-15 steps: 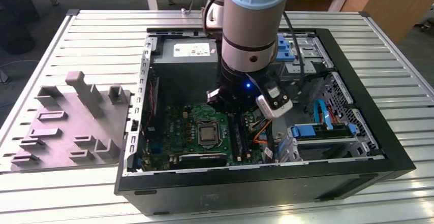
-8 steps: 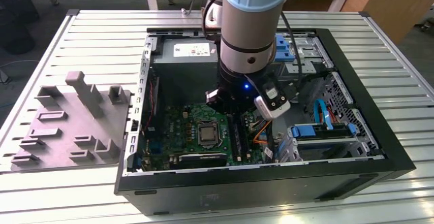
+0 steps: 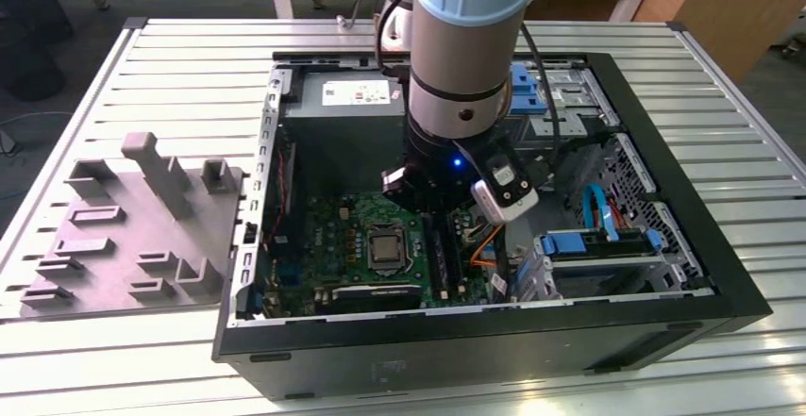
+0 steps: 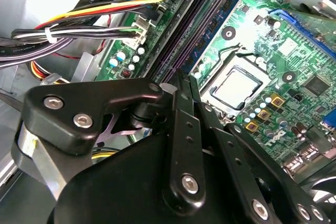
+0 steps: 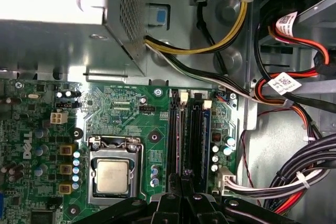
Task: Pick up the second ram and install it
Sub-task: 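Insert the second ram into the second slot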
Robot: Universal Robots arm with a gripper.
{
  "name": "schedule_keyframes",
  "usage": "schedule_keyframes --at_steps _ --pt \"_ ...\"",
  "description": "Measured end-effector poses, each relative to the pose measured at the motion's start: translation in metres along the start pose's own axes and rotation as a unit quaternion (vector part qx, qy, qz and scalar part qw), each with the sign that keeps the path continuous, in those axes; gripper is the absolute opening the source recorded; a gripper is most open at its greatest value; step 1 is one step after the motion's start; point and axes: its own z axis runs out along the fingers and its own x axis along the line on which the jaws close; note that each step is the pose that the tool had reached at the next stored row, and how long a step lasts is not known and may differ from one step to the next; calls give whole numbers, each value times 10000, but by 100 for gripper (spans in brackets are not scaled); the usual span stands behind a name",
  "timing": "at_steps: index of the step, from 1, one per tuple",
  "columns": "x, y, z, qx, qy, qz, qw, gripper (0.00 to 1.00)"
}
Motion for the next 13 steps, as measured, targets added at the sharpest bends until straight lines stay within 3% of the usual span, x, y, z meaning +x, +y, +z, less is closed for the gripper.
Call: schedule_keyframes --at_steps 1,3,4,13 --pt "0 0 0 -1 0 0 10000 11" --pt "0 -1 2 -63 -2 1 10000 11" --pt "0 -1 1 -71 -3 2 10000 11" --pt "1 -16 13 -77 -3 4 10000 11"
